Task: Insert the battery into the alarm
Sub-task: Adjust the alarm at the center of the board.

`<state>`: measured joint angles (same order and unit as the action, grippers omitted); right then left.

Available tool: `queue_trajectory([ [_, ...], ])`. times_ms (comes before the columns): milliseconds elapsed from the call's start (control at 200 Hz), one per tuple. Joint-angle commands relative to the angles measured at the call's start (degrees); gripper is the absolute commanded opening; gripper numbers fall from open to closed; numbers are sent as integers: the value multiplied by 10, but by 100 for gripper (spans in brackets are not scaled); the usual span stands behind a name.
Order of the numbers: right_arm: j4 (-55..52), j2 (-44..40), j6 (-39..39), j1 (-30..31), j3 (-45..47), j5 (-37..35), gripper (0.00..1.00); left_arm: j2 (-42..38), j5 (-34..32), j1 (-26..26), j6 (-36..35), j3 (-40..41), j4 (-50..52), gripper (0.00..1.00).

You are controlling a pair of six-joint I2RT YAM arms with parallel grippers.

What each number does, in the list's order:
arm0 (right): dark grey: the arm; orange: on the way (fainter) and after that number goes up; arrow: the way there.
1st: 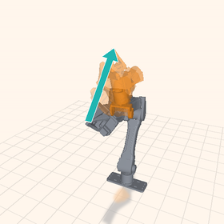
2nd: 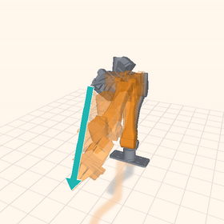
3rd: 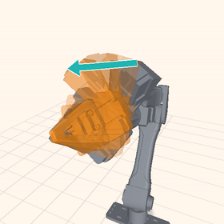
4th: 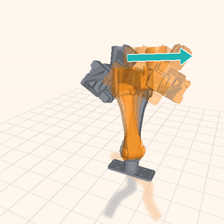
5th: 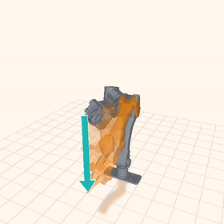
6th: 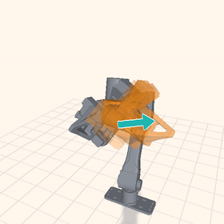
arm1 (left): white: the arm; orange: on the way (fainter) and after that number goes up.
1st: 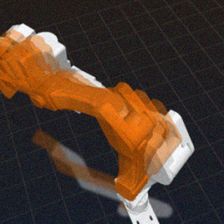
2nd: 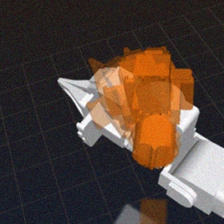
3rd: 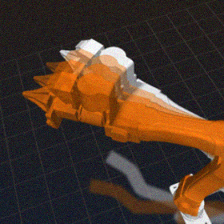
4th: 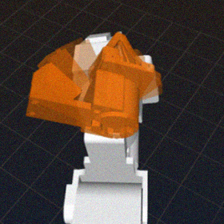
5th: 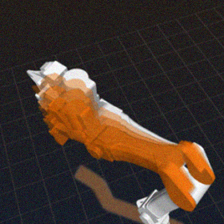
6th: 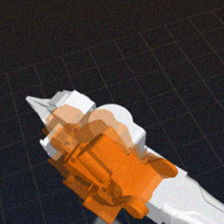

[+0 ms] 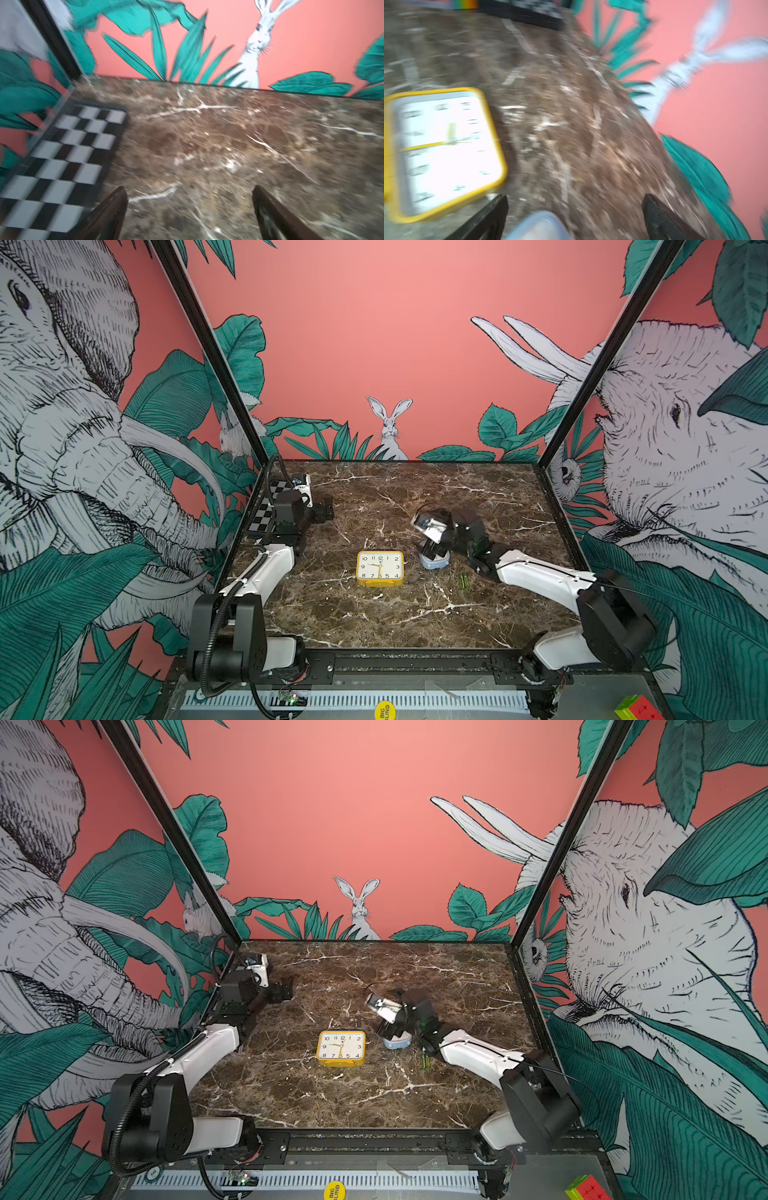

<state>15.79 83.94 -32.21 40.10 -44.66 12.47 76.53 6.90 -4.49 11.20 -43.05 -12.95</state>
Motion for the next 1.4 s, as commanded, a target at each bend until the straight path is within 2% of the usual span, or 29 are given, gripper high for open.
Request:
queue_trajectory([
  [0,-51,31,-119,55,4,57,99,19,75,-9,117,0,98,94],
  [110,-47,51,-132,85,0,81,98,23,95,-22,128,2,101,94],
  [305,-47,99,-152,127,-6,78,98,41,110,-44,116,3,106,94],
  [500,36,156,-124,135,-16,9,98,87,143,-61,118,-16,105,93],
  [675,46,181,-108,134,-34,-54,98,112,160,-69,126,-17,81,95],
  [860,38,197,-92,106,-60,-83,99,132,171,-70,128,-20,72,96],
  [1080,-17,219,-86,51,-123,-64,99,158,193,-72,138,-36,64,96],
  [1396,-78,287,0,5,-234,-45,99,147,198,-89,169,-13,51,96],
])
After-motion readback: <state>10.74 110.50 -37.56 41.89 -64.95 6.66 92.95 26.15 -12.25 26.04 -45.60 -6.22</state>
